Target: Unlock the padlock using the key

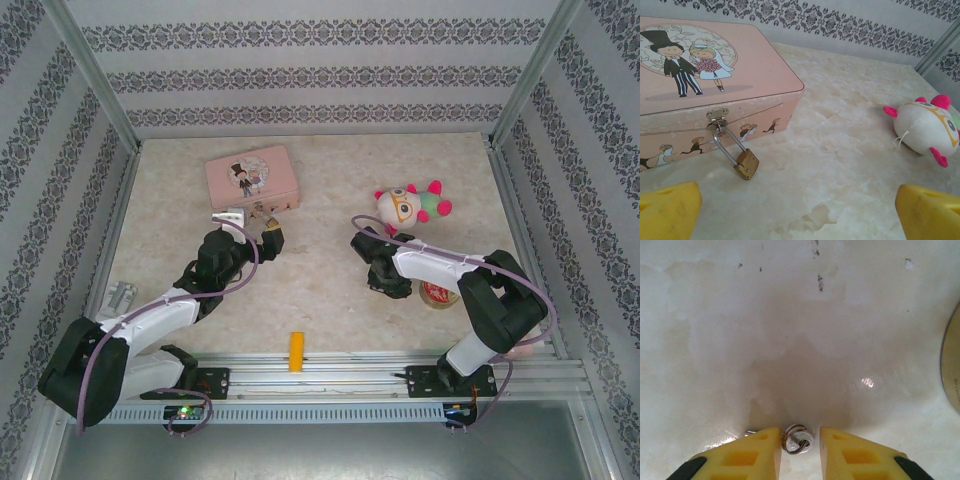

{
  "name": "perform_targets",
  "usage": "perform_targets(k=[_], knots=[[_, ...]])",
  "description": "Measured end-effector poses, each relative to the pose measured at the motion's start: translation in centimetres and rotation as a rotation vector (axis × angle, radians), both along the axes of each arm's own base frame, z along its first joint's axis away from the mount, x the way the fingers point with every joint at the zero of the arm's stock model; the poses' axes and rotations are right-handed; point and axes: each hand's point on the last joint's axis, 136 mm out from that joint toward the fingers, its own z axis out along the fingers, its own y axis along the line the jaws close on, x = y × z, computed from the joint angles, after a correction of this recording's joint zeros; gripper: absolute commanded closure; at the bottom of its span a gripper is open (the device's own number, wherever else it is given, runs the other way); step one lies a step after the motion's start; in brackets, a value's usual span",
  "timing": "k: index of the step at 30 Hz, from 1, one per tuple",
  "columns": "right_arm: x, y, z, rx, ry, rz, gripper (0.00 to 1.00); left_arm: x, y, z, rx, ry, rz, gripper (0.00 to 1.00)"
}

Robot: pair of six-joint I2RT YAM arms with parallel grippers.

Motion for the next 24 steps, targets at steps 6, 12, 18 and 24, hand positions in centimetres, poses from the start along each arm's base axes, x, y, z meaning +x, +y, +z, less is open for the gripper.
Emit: perform_targets(k=[6,12,18,24], knots=[[-0.16,-0.13,-0.25,-0.001,0.001,-0.007,0.72,0.00,0.00,0.00,0.000,0.000,0.000,0.01],[-0.07,-0.07,-0.32,0.005,-0.007,-0.019,0.72,0.00,0.00,0.00,0.000,0.000,0.000,0.01],[0.09,0.02,-0.28,0.012,-0.017,-0.024,0.83,-0.01,0.01,0.03,0.000,-0.001,0.000,0.01],[-0.17,-0.16,-0.07,0.024,-0.032,-0.030,1.00,-0.08,0.11,0.46,-0.003,-0.011,0.004,0.01]])
